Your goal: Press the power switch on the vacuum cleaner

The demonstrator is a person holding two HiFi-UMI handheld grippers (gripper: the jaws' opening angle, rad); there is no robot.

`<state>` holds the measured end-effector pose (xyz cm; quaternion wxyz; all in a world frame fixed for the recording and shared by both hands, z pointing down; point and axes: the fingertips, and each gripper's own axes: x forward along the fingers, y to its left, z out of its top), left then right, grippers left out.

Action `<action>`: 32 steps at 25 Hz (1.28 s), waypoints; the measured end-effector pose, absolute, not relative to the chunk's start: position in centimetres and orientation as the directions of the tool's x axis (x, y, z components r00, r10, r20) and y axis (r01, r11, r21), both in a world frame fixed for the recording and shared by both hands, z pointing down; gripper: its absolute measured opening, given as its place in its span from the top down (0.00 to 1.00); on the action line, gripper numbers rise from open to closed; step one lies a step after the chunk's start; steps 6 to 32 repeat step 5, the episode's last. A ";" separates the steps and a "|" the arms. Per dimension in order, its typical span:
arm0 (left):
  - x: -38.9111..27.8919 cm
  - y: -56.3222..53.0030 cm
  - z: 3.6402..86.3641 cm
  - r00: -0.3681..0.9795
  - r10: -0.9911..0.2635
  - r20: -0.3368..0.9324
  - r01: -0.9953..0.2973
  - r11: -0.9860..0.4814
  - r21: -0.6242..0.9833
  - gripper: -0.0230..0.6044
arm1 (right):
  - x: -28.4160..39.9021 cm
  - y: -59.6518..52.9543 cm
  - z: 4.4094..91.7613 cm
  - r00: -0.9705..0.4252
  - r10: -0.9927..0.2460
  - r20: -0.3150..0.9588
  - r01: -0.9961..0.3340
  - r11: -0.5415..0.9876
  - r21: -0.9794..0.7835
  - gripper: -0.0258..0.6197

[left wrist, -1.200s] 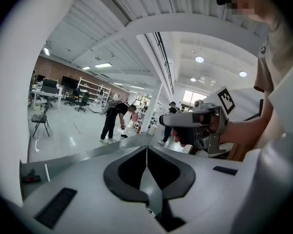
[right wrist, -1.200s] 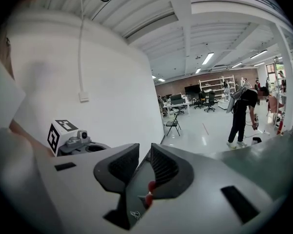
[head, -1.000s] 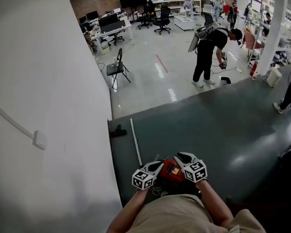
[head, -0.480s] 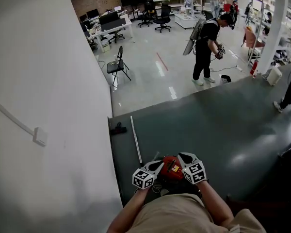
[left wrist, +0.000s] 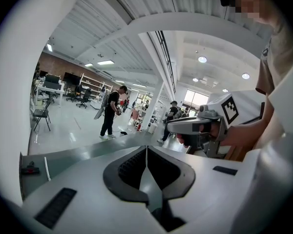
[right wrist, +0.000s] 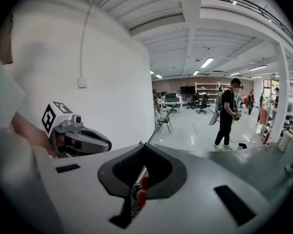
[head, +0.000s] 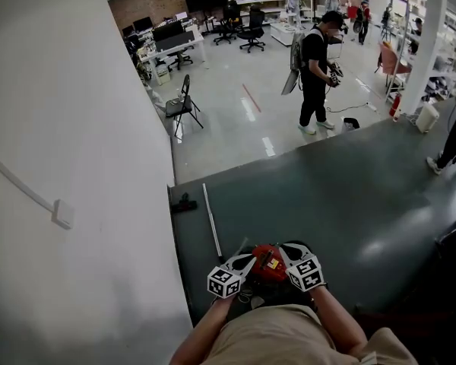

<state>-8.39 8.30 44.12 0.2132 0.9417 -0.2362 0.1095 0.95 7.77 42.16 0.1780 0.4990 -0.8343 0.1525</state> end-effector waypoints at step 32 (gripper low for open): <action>-7.6 9.6 43.9 0.869 -0.393 0.302 -0.485 -0.798 0.358 0.95 | 1.8 9.5 42.7 -0.443 -0.764 0.469 -0.884 0.461 -0.083 0.95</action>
